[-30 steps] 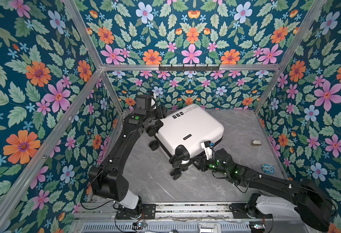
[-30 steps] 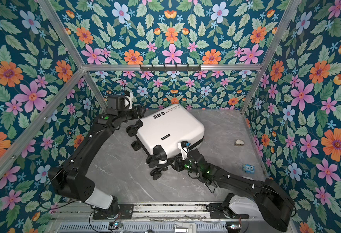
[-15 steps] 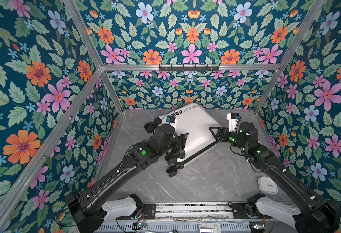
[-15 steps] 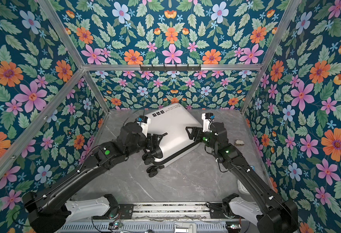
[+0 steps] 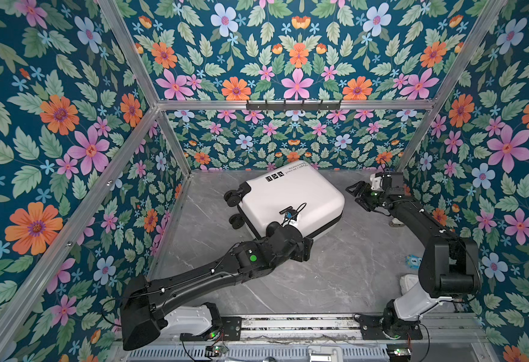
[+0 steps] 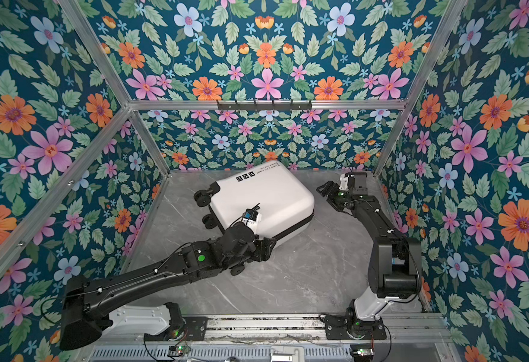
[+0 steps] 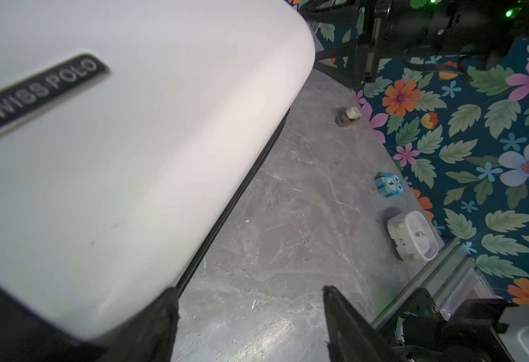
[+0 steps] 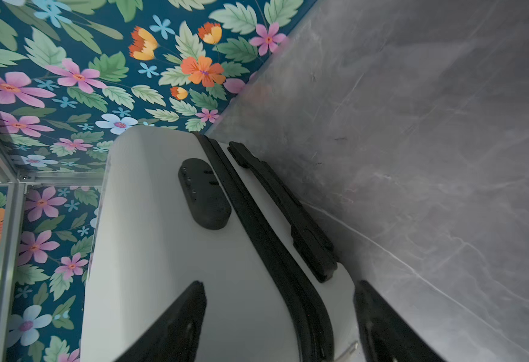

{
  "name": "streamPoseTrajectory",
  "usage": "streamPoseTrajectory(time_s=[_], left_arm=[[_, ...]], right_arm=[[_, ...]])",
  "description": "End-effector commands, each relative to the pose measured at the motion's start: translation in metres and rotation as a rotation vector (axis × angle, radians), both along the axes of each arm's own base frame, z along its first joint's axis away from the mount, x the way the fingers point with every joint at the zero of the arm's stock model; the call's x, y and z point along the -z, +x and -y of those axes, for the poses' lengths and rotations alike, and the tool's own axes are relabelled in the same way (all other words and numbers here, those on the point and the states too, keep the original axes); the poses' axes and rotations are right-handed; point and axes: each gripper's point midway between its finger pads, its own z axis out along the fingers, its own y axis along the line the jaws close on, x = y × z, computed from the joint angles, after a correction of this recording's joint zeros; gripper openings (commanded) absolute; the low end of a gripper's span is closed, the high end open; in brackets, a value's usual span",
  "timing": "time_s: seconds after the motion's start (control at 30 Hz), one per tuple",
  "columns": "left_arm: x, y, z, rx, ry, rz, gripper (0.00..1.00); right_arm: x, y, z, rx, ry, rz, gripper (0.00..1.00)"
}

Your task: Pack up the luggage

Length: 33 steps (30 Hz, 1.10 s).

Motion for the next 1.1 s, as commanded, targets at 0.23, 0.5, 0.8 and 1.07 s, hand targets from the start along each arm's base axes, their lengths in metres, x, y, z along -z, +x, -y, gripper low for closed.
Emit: streamPoseTrajectory(time_s=[0.23, 0.5, 0.8, 1.07], left_arm=[[0.039, 0.040, -0.064, -0.222, -0.007, -0.034, 0.72], [0.042, 0.064, -0.124, -0.360, 0.027, -0.025, 0.74], [0.029, 0.083, -0.175, -0.469, 0.038, -0.016, 0.80], [-0.005, 0.076, -0.170, -0.455, -0.075, -0.017, 0.85]], right_arm=[[0.038, -0.011, -0.063, -0.197, 0.226, -0.037, 0.71], [0.052, -0.056, -0.107, -0.275, 0.251, -0.042, 0.71], [0.046, -0.108, -0.158, -0.377, 0.218, -0.028, 0.70], [0.035, -0.075, -0.134, -0.273, 0.147, -0.009, 0.59]])
